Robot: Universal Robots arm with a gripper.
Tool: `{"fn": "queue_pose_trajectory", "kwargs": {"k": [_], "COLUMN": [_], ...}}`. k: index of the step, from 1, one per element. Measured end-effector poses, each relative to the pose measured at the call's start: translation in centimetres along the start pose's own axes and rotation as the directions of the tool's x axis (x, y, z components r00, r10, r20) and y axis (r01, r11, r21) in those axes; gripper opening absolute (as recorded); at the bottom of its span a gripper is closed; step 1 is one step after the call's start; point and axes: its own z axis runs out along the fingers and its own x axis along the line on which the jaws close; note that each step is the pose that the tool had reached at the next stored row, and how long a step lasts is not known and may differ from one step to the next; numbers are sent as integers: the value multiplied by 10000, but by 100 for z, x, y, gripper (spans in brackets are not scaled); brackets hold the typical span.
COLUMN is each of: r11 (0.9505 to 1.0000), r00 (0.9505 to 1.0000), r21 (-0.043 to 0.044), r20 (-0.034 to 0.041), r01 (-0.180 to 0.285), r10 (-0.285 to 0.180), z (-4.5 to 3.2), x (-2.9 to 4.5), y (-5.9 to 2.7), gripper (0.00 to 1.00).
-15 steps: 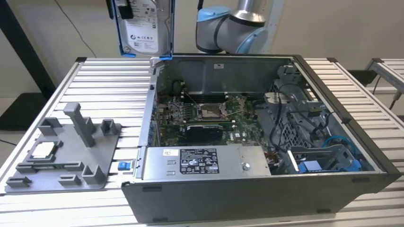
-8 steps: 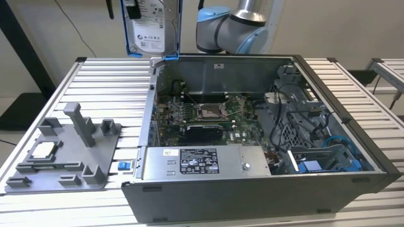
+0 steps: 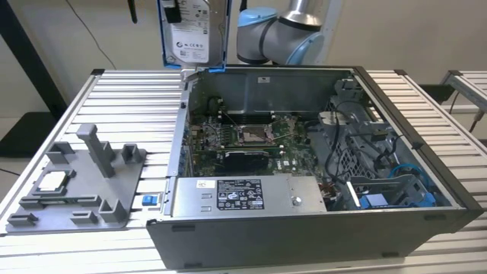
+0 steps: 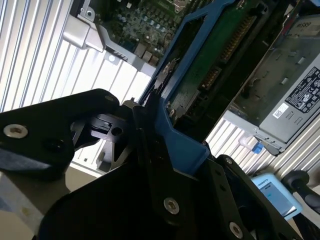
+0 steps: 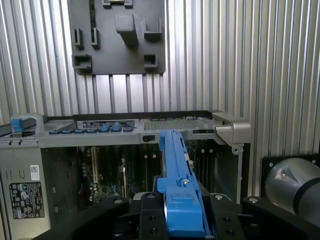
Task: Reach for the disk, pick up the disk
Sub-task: 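Pick up the disk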
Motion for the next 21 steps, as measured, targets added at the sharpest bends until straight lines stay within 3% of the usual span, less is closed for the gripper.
{"fn": "queue_pose_trajectory", "kwargs": {"k": [15,21], "r11": [10000,10000], "r00": [10000,10000], "r21": [0,0], "r20": [0,-1], "r01": [-1,-1], "r10": [1,1], "z": [24,41], "x": [-17,-27], "y": [-251,-442], "gripper": [0,0]}}
